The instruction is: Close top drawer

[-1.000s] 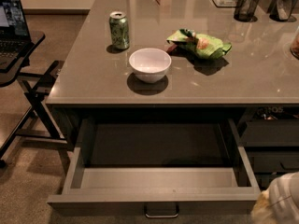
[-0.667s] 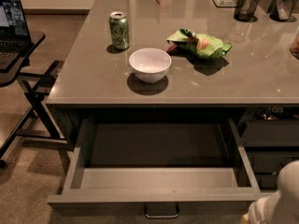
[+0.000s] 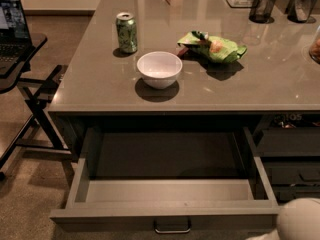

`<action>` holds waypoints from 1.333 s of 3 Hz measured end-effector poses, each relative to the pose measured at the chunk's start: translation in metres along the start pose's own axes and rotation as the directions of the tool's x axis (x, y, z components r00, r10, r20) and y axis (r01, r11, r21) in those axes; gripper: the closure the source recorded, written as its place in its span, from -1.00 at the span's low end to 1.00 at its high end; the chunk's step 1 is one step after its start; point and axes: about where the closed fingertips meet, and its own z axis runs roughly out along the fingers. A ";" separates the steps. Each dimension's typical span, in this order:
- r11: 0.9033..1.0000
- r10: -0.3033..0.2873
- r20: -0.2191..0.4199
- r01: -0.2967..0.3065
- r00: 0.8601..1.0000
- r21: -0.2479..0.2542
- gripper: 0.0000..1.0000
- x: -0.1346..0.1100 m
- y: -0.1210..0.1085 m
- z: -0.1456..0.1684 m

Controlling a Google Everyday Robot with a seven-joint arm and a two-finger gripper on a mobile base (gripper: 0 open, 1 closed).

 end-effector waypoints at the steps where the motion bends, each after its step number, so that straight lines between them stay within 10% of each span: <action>1: 0.993 -0.057 0.013 0.055 0.998 0.102 1.00 -0.051 0.007 -0.053; 4: 0.990 -0.080 0.003 0.079 0.997 0.114 -0.28 -0.059 -0.004 -0.051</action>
Offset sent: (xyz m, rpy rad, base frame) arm -0.0114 0.0303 0.0519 0.0327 -0.0857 0.0270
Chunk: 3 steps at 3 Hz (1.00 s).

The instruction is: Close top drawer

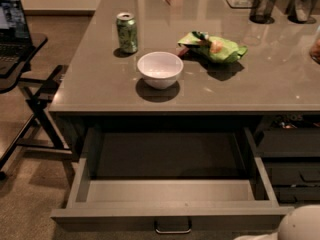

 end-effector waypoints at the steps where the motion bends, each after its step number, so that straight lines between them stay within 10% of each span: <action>1: 0.998 -0.054 -0.002 0.054 0.999 -0.022 -0.77 -0.002 -0.041 0.034; 2: 0.993 -0.110 -0.059 0.108 0.992 -0.040 -1.00 0.003 -0.101 0.088; 3: 0.993 -0.117 -0.049 0.115 0.992 -0.035 -1.00 -0.001 -0.101 0.085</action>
Offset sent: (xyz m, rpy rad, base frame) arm 0.1693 0.0711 -0.1123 -0.1043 -0.0240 0.0745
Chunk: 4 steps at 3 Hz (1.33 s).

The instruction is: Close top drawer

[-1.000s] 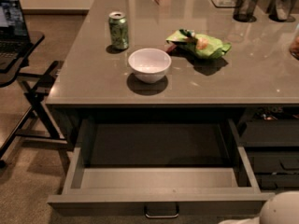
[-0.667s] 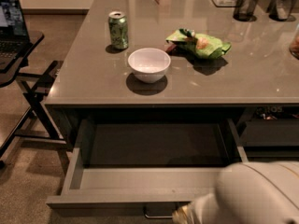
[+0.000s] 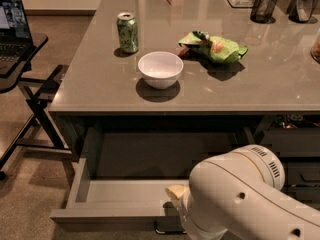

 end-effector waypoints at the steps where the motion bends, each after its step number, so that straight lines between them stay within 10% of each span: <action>1: 1.000 0.000 0.000 0.000 1.000 0.000 -0.62 0.000 0.000 0.000; 3: 0.997 0.076 -0.064 -0.075 0.995 0.023 0.31 0.058 -0.019 -0.034; 4: 0.996 0.086 -0.066 -0.083 0.994 0.045 0.42 0.062 -0.027 -0.044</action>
Offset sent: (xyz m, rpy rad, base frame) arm 0.0223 -0.0307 0.0030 -0.0305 0.0001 -0.0496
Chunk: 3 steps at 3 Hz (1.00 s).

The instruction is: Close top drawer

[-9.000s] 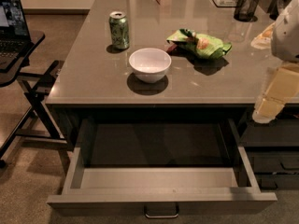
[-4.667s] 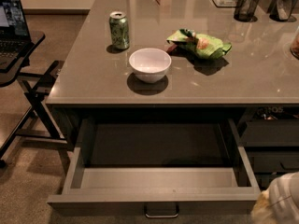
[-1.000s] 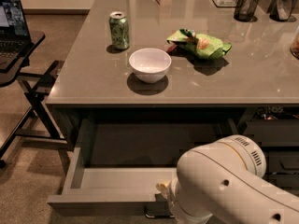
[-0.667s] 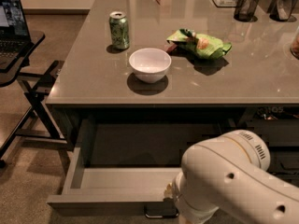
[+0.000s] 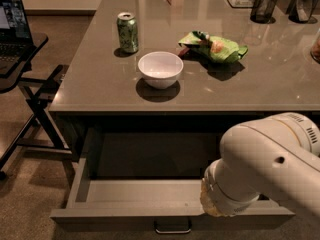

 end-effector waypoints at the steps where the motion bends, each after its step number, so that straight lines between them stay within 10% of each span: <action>1: 1.000 -0.001 0.000 0.001 1.000 -0.002 0.78 0.000 0.001 0.001; 3: 0.999 0.042 -0.023 -0.042 0.999 0.000 1.00 0.028 0.008 0.001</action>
Offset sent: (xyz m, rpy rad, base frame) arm -0.0007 0.0001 -0.0007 -0.0007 0.0016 0.0010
